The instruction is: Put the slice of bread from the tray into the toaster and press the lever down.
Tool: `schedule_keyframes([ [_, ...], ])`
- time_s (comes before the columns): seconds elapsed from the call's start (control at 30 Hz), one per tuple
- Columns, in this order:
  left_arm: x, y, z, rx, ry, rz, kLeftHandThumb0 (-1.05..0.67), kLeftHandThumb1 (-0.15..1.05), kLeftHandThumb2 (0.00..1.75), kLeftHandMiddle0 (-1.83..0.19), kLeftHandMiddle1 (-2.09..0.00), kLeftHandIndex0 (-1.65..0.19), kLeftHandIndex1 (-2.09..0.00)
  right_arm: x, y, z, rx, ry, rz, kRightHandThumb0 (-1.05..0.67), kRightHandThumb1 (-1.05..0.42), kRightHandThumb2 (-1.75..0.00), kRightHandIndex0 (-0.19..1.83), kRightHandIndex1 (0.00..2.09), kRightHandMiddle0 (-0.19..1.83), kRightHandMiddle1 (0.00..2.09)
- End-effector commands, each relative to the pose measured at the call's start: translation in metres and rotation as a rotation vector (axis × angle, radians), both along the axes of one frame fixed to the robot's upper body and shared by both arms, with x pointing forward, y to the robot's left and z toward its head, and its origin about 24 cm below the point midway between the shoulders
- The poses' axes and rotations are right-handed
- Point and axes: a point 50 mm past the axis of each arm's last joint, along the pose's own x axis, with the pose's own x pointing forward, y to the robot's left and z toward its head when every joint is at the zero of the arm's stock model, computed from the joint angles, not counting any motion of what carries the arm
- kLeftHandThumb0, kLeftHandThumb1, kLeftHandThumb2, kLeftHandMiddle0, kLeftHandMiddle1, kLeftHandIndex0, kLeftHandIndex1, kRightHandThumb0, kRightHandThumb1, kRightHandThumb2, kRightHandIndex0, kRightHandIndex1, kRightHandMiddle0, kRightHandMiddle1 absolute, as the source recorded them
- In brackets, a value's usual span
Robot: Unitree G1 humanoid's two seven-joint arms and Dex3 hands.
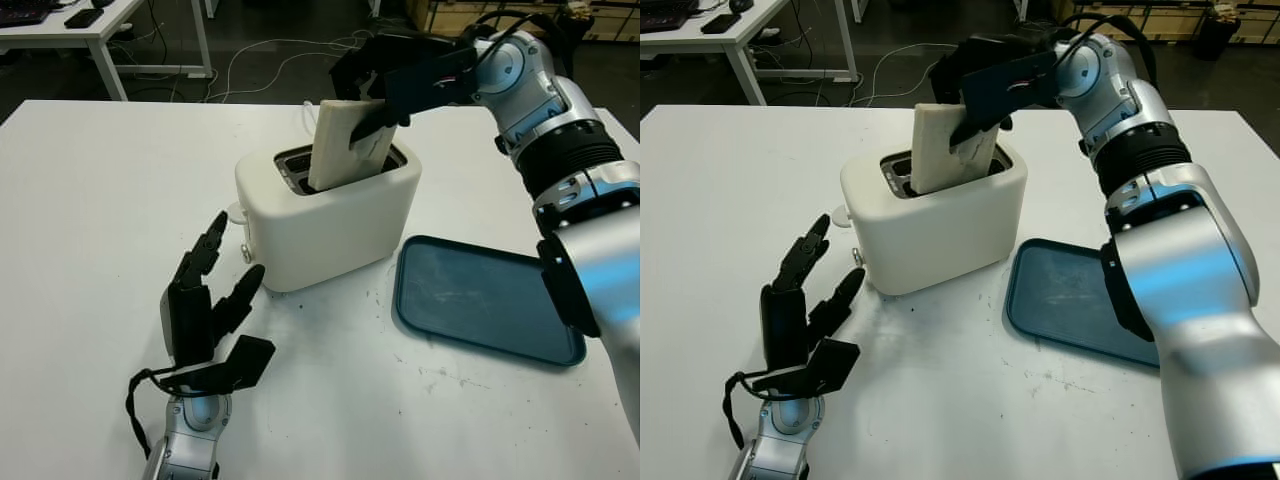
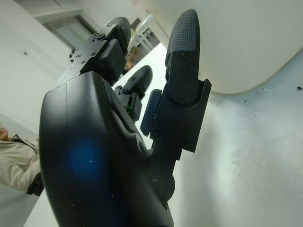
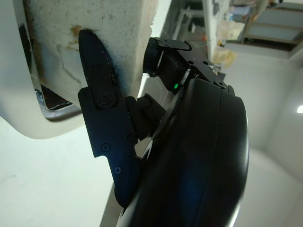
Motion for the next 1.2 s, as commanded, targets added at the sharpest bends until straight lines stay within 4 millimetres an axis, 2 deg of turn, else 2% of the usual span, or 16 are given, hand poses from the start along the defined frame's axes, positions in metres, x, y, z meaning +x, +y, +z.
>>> schedule_keyframes([
  [0.0, -0.002, -0.001, 0.001, 0.003, -0.004, 0.002, -0.54, 0.92, 0.21, -0.41, -0.50, -0.48, 0.00, 0.001, -0.005, -0.008, -0.026, -0.004, -0.021, -0.34, -0.92, -0.37, 1.00, 1.75, 0.75, 1.75],
  [0.5, -0.002, -0.002, 0.000, -0.002, -0.003, 0.000, -0.55, 0.92, 0.22, -0.40, -0.49, -0.48, 0.00, -0.003, 0.005, -0.023, -0.157, -0.045, 0.021, -0.36, -0.92, -0.35, 1.00, 1.75, 0.73, 1.75],
  [0.53, -0.002, -0.002, 0.000, -0.004, -0.003, 0.000, -0.55, 0.92, 0.22, -0.40, -0.49, -0.48, 0.00, -0.003, 0.005, -0.023, -0.150, -0.046, 0.021, -0.38, -0.92, -0.32, 0.99, 1.75, 0.73, 1.75],
  [0.63, -0.002, -0.002, 0.000, -0.008, -0.011, 0.007, -0.56, 0.92, 0.21, -0.41, -0.50, -0.49, -0.01, -0.003, 0.004, -0.020, -0.100, -0.048, 0.022, -0.58, -0.92, -0.10, 0.92, 1.75, 0.70, 1.75],
  [0.7, -0.002, -0.002, 0.000, -0.008, -0.003, 0.008, -0.57, 0.92, 0.21, -0.41, -0.50, -0.49, -0.01, -0.004, 0.004, -0.017, -0.094, -0.028, 0.031, -0.72, -0.90, -0.03, 0.74, 1.52, 0.61, 1.52],
  [0.77, -0.002, -0.002, 0.000, -0.009, 0.003, 0.004, -0.57, 0.92, 0.22, -0.40, -0.49, -0.48, 0.00, -0.005, 0.004, -0.012, -0.092, -0.019, 0.052, -0.79, -0.87, -0.01, 0.61, 1.10, 0.64, 0.96],
  [0.8, -0.002, -0.002, 0.000, -0.010, 0.004, 0.002, -0.57, 0.92, 0.23, -0.39, -0.48, -0.47, 0.00, -0.006, 0.004, -0.009, -0.086, -0.021, 0.064, -0.82, -0.86, 0.00, 0.55, 0.81, 0.70, 0.59],
  [0.83, -0.002, -0.002, 0.000, -0.010, 0.003, 0.001, -0.57, 0.92, 0.23, -0.39, -0.48, -0.47, 0.00, -0.007, 0.004, -0.007, -0.075, -0.023, 0.070, -0.82, -0.84, 0.00, 0.50, 0.66, 0.71, 0.36],
  [0.97, -0.001, 0.000, 0.000, 0.001, 0.003, 0.002, -0.56, 0.92, 0.23, -0.40, -0.47, -0.47, 0.00, -0.008, 0.003, 0.001, -0.019, -0.037, 0.076, -0.81, -0.77, 0.00, 0.45, 0.55, 0.67, 0.16],
  [1.17, 0.003, 0.001, 0.001, 0.001, -0.009, -0.007, -0.55, 0.92, 0.21, -0.41, -0.47, -0.48, -0.01, -0.008, -0.001, 0.020, 0.024, -0.069, 0.054, -0.80, -0.70, 0.00, 0.40, 0.63, 0.65, 0.09],
])
